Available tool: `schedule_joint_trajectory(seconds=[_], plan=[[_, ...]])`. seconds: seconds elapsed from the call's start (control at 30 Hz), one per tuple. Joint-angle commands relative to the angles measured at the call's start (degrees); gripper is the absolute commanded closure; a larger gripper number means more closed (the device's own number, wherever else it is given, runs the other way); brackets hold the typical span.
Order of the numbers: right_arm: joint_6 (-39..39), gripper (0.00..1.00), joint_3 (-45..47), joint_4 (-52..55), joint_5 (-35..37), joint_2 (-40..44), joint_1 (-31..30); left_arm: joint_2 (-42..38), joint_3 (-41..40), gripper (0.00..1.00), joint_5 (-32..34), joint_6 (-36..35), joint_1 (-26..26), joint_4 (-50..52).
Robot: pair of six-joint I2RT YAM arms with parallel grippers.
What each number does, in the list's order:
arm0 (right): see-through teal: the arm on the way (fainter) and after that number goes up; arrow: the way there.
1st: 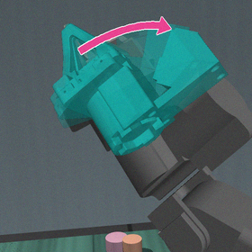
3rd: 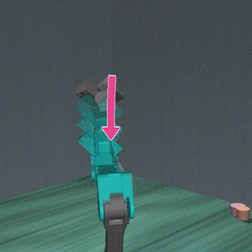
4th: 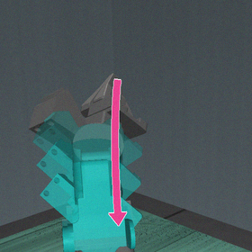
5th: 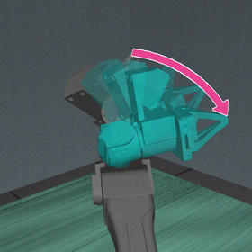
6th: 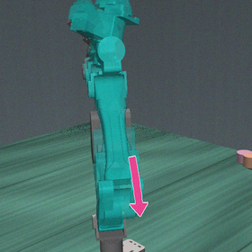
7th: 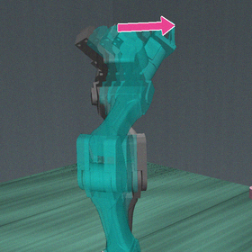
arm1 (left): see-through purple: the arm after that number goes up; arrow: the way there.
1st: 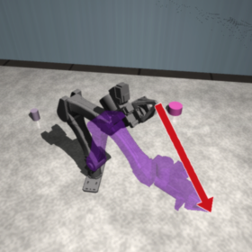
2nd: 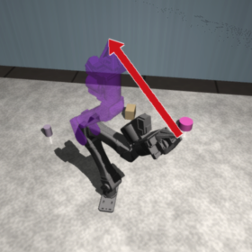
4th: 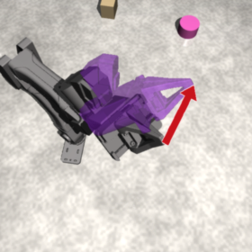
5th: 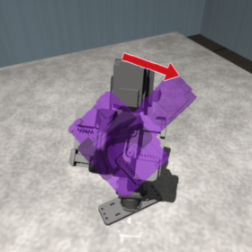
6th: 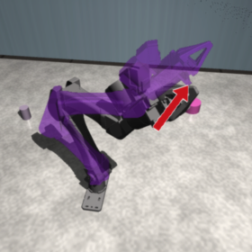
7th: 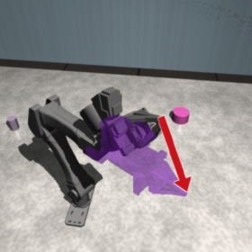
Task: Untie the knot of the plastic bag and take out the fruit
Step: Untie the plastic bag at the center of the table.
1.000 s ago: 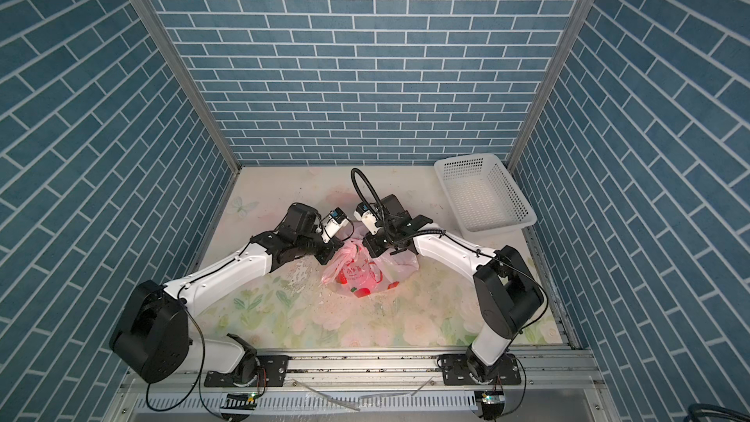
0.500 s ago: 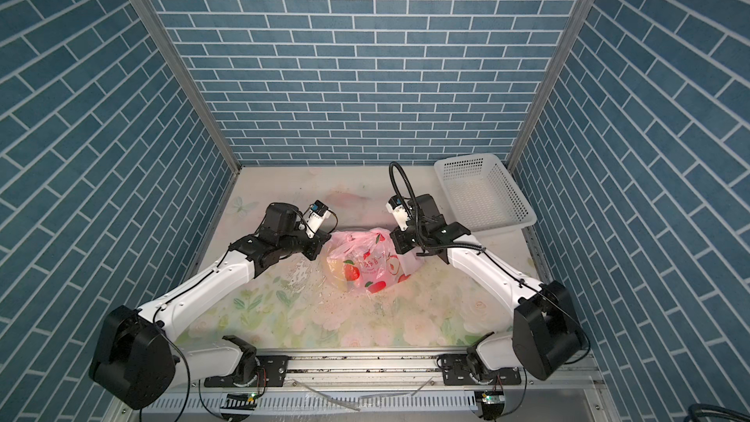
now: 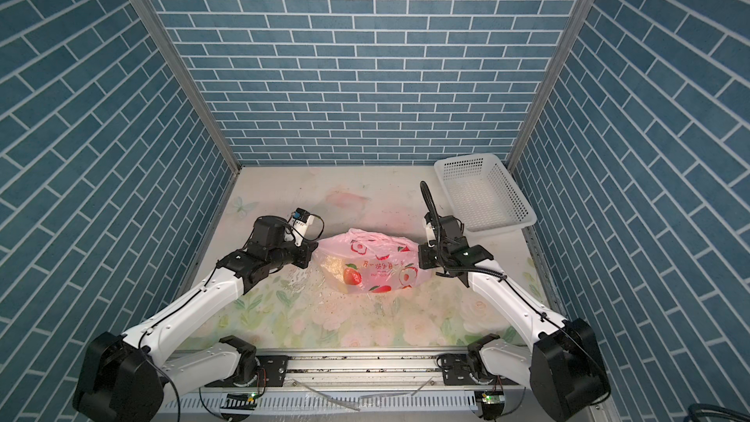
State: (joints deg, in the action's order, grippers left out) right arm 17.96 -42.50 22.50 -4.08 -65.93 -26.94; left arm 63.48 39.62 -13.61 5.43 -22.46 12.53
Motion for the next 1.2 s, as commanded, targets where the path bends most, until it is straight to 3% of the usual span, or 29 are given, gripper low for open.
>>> schedule_joint_trajectory(seconds=[0.0,0.2,0.43,0.47,0.6,0.7,0.9,1.17], plan=[[4.39,1.00,1.82,3.98,4.76,1.60,1.00,-1.49,-1.38,1.00,4.30,3.52,0.75,0.34],[5.71,1.00,1.87,6.42,4.96,1.88,1.26,-3.01,-2.41,1.00,6.67,5.06,1.19,0.17],[0.31,1.00,-0.09,6.40,-3.27,3.26,1.27,-3.15,-1.26,1.00,3.38,2.62,1.18,-3.11],[-0.54,0.96,-0.65,6.70,-3.53,3.52,1.28,-3.02,-0.96,1.00,3.02,2.32,1.19,-3.53],[-4.32,0.59,-4.91,7.71,-5.55,2.34,1.27,-3.32,-0.59,1.00,0.83,1.99,1.17,-5.56],[-5.11,0.43,-8.73,6.67,-6.69,-0.78,1.27,-3.83,-1.18,1.00,0.29,1.95,1.18,-6.35],[-5.43,0.32,-16.06,1.85,-9.30,-11.22,1.27,-5.01,-2.35,1.00,0.09,2.29,1.17,-7.08],[-4.91,0.37,-22.74,-3.99,-15.76,-23.56,1.27,-5.36,-2.76,1.00,0.84,2.33,1.18,-5.97]])
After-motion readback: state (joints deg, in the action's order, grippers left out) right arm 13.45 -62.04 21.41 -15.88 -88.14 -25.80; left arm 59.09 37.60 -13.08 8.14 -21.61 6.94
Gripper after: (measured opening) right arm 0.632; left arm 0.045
